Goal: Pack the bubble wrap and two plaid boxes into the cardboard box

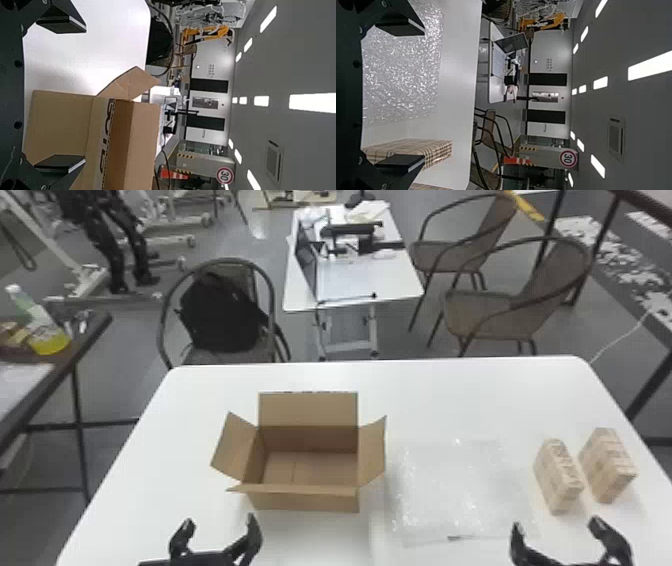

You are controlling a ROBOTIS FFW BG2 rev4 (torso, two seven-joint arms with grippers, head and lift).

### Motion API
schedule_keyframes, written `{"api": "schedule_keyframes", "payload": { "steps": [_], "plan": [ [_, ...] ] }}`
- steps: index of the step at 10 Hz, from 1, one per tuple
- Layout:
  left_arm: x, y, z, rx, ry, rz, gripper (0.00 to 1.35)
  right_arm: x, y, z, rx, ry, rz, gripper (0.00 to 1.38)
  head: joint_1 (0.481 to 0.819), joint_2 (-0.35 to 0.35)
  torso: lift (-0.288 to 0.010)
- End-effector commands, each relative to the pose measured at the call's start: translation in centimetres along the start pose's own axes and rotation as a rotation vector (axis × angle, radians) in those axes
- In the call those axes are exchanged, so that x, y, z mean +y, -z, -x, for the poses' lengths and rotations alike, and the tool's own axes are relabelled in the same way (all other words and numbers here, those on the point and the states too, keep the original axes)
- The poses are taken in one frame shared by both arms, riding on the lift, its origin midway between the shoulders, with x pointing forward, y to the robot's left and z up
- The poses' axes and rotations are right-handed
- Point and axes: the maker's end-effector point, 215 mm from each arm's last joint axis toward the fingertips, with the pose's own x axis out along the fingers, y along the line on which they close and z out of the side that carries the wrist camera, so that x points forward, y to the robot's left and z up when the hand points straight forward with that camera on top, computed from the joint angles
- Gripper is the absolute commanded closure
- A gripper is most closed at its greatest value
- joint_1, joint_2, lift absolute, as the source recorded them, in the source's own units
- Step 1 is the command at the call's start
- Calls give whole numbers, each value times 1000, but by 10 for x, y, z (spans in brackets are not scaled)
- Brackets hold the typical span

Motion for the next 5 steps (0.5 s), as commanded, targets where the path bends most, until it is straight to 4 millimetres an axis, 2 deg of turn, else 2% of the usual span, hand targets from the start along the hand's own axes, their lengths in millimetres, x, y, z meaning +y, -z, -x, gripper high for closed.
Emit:
{"api": "schedule_keyframes", "payload": {
  "steps": [1,5],
  "plan": [
    [0,1,0,0,-2,4,145,1,1,0,2,-3,-1,162,695,143,-14],
    [-2,0,-2,-7,-1,8,145,0,2,0,3,-1,-4,165,695,144,-14]
  ]
}}
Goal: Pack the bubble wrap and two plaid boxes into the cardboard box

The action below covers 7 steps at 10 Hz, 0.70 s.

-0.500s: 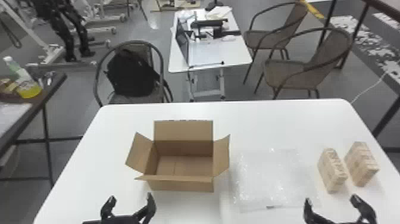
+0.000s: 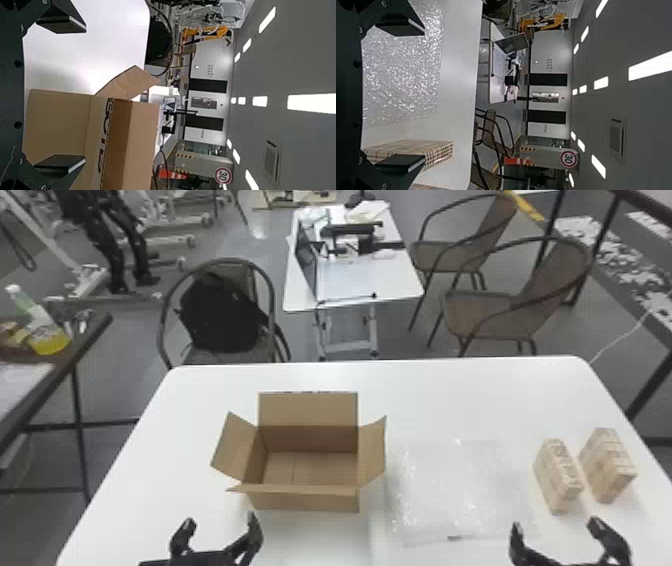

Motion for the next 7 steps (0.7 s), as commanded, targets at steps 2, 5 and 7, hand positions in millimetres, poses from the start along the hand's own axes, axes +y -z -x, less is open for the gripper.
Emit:
{"api": "schedule_keyframes", "payload": {
  "steps": [2,5,7],
  "plan": [
    [-4,2,-1,5,4,7,147,0,4,0,7,1,-20,165,695,142,-14],
    [-10,-2,-1,-2,15,33,147,1,5,-1,8,-13,-20,165,695,135,-14],
    [-6,-20,-7,-17,10,32,147,2,5,-1,10,-16,-18,163,695,132,-14]
  ]
}}
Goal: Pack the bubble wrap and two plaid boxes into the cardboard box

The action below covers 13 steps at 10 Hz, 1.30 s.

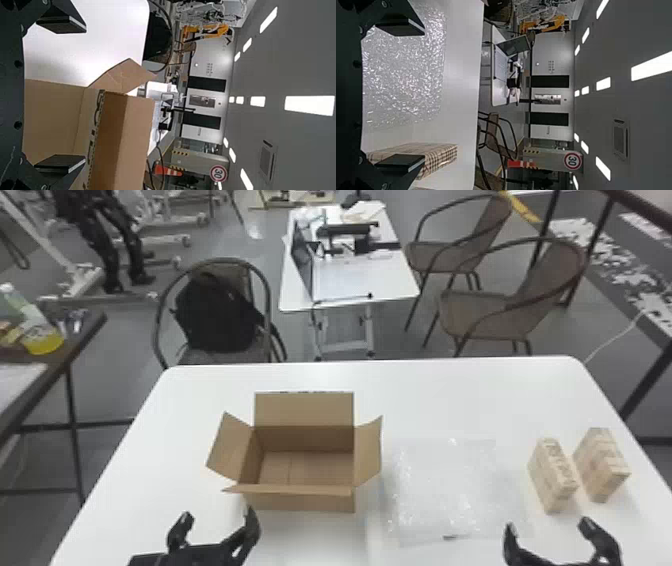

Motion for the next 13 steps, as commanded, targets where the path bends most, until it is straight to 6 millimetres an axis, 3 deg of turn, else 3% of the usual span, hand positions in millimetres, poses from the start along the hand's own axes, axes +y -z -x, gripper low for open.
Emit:
{"api": "schedule_keyframes", "payload": {
  "steps": [1,3,4,6,9,10,11,13],
  "plan": [
    [7,-22,-8,-14,-10,-7,147,0,0,0,1,-1,0,163,695,136,-14],
    [19,-54,-32,-42,-26,12,147,0,1,0,2,-1,0,163,695,154,-14],
    [19,-55,-48,-3,-2,36,147,0,1,0,3,-3,-1,163,695,159,-14],
    [19,-45,-77,105,88,60,147,6,1,-5,1,-21,-5,163,695,160,-14],
    [59,-25,-102,230,35,83,150,11,4,-10,14,-39,-5,163,695,192,-14],
    [65,-23,-110,230,38,101,168,12,3,-12,16,-42,-5,160,695,202,-14],
    [64,-16,-118,223,38,153,202,14,4,-14,21,-51,-4,159,695,218,-14],
    [42,-8,-131,205,78,235,265,18,5,-19,24,-72,-3,162,695,224,-14]
  ]
}}
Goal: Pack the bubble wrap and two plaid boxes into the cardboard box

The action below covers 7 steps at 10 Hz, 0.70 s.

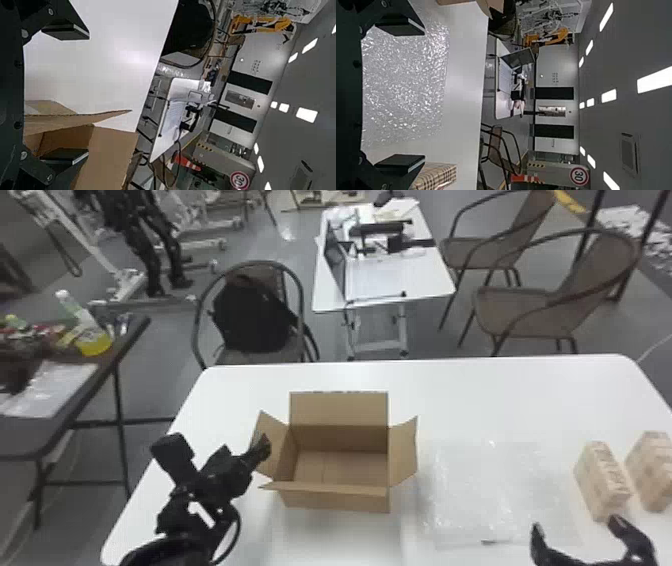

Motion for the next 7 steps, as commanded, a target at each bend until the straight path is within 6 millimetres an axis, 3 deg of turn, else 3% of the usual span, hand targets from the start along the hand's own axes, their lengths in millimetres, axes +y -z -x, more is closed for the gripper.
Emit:
{"api": "schedule_keyframes", "payload": {
  "steps": [1,2,4,5,6,7],
  "plan": [
    [-12,3,-8,0,19,11,280,1,0,-2,4,-6,2,163,695,212,-14],
    [-11,3,-10,-5,18,16,378,1,1,-2,5,-6,2,163,695,207,-14],
    [-15,11,-14,11,33,17,875,2,0,-3,4,-9,0,163,695,198,-14],
    [-21,16,-14,20,44,14,993,2,1,-3,5,-9,-1,163,695,195,-14],
    [-23,18,-13,22,46,8,1204,2,1,-3,5,-6,-6,163,695,189,-14],
    [-22,13,-12,6,42,-17,1213,2,1,-3,5,-5,-9,163,695,185,-14]
  ]
}}
